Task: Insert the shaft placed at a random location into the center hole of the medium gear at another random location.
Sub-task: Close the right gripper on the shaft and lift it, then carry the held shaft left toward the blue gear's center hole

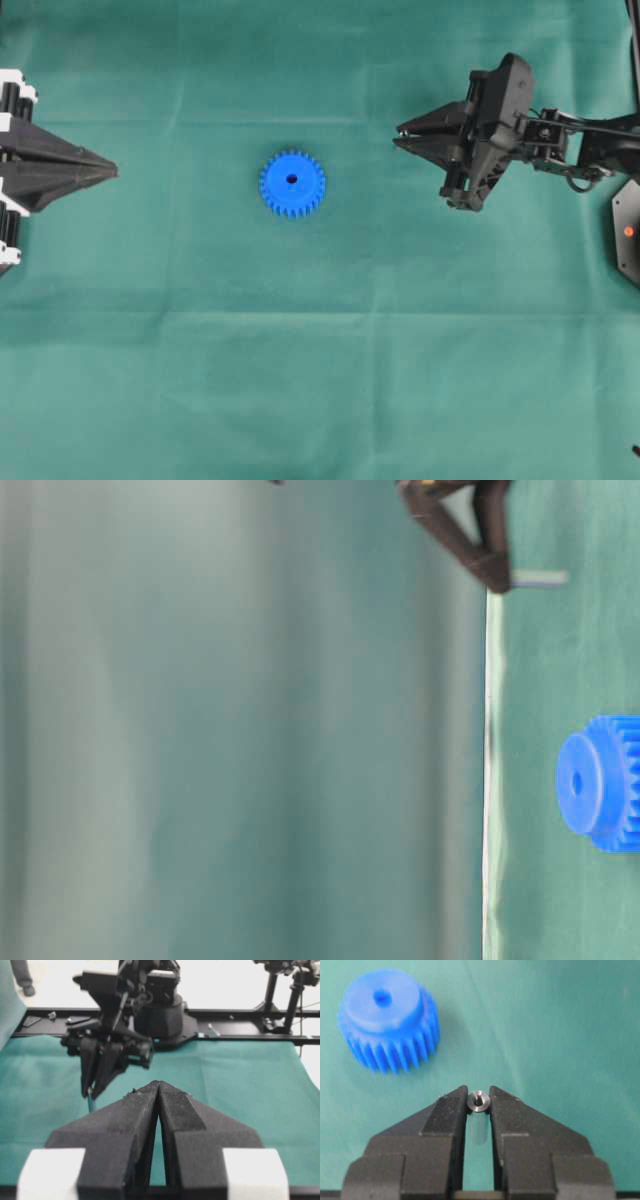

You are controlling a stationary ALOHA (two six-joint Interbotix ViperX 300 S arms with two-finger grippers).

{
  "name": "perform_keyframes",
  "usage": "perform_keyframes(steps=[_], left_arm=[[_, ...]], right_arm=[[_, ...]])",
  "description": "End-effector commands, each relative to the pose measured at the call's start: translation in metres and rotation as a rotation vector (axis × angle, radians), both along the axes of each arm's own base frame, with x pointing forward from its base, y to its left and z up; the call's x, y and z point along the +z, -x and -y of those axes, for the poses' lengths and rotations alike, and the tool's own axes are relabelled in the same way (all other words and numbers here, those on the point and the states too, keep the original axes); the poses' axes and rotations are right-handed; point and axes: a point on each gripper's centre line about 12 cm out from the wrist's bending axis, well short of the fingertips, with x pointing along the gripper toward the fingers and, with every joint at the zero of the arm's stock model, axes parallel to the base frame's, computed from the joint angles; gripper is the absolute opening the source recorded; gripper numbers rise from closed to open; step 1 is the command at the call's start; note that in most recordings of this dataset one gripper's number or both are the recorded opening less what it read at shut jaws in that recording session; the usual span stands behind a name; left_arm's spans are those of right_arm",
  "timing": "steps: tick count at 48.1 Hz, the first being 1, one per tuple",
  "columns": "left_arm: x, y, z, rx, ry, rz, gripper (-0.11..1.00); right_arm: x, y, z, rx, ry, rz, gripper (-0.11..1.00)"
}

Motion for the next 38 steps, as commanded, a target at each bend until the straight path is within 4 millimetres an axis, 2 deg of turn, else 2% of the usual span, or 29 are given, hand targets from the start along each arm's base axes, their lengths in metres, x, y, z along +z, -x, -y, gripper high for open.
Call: perform_keyframes(steps=[1, 10, 29, 38], left_arm=[[0.008, -0.003, 0.0, 0.001, -0.002, 0.018, 0.0], [0.008, -0.003, 0.0, 0.001, 0.0, 0.02, 0.0], [0.008, -0.003, 0.0, 0.001, -0.002, 0.018, 0.0], [0.008, -0.003, 0.0, 0.001, 0.0, 0.018, 0.0]], right_arm=[[0.029, -0.006, -0.002, 0.019, 0.026, 0.036, 0.14], [0.056, -0.008, -0.006, 0.04, 0.032, 0.042, 0.14], [0.054, -0.009, -0.007, 0.043, 0.025, 0.02, 0.14], [0.054, -0.02, -0.01, 0.062, 0.022, 0.021, 0.14]])
